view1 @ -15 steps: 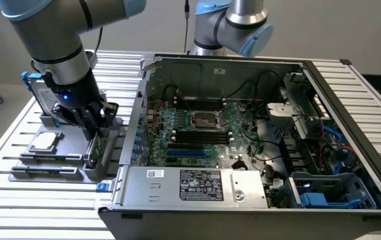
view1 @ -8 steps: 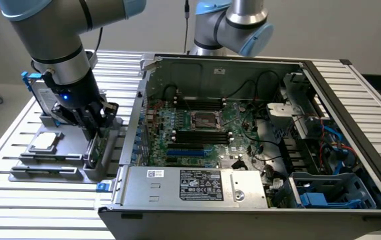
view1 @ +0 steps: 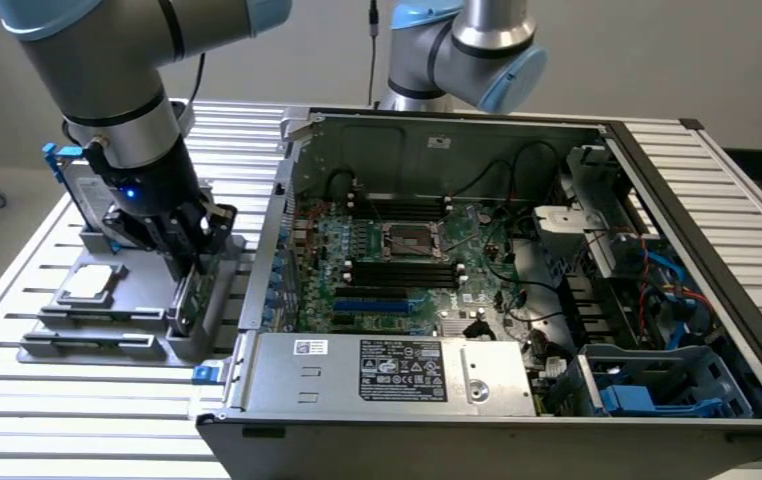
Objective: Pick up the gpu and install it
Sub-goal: 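Pick up the gpu and move the gpu toward the slot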
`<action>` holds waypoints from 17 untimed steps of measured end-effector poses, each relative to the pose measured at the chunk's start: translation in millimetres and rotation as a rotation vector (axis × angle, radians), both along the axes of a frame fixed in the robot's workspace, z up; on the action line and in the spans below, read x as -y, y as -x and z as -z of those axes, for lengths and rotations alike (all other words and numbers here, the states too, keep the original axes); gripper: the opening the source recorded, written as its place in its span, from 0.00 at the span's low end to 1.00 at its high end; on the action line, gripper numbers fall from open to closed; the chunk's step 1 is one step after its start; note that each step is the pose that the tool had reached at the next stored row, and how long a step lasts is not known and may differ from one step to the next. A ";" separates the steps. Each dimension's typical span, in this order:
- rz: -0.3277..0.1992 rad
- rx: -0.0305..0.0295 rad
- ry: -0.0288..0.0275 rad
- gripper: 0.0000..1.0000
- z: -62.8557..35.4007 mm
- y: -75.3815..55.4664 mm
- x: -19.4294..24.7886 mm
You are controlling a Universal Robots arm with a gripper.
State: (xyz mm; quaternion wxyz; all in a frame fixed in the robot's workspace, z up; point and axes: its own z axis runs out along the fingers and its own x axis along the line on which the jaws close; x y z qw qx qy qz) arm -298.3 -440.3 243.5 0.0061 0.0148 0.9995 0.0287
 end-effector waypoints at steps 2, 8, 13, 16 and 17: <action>0.000 -0.0002 -0.0008 0.27 -7.0 0.0 0.0; 0.000 -0.0003 -0.0017 0.27 -34.2 0.0 0.0; 0.000 -0.0002 -0.0017 0.27 -57.0 0.1 0.0; 0.000 -0.0002 -0.0018 0.27 -70.5 0.1 0.0; -0.001 -0.0002 -0.0018 0.27 -75.0 0.0 0.1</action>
